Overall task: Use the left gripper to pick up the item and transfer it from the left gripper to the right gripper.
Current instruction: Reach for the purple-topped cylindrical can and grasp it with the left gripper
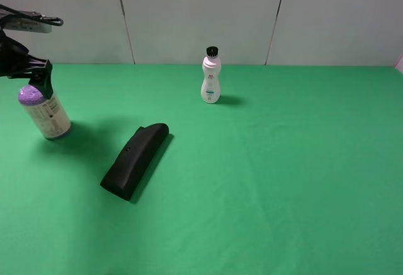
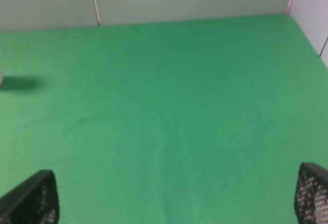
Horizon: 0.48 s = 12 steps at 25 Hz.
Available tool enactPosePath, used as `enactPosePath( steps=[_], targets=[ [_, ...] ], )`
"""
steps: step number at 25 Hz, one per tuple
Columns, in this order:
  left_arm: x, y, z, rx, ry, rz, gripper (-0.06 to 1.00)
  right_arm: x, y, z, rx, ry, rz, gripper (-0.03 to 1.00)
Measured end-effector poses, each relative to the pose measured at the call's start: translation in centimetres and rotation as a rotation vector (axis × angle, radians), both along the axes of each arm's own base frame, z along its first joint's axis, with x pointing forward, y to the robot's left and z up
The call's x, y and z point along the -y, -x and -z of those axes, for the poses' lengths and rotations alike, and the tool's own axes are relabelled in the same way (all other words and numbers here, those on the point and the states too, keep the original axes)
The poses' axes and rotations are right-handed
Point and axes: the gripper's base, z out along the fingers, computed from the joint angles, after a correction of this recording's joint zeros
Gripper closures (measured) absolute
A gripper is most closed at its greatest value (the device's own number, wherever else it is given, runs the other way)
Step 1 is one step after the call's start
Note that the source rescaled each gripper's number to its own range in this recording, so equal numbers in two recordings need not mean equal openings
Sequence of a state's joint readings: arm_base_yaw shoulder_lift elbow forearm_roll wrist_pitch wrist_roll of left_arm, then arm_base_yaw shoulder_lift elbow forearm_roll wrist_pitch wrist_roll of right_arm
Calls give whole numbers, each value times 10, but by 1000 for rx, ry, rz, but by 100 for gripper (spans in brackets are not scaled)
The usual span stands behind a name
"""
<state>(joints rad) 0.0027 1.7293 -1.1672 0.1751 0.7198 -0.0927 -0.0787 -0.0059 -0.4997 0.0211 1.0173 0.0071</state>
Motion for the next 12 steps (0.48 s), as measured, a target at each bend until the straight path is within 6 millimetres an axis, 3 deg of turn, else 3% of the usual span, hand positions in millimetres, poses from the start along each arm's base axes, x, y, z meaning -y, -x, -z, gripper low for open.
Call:
enactPosePath(
  steps=[5,12],
  targets=[
    [5,-14,16,-31,57,-26,-1,0,0,0,0,0,0,-3],
    [7,-19,37,-79,87,-44,0,0,0,0,0,0,0,-3]
  ],
)
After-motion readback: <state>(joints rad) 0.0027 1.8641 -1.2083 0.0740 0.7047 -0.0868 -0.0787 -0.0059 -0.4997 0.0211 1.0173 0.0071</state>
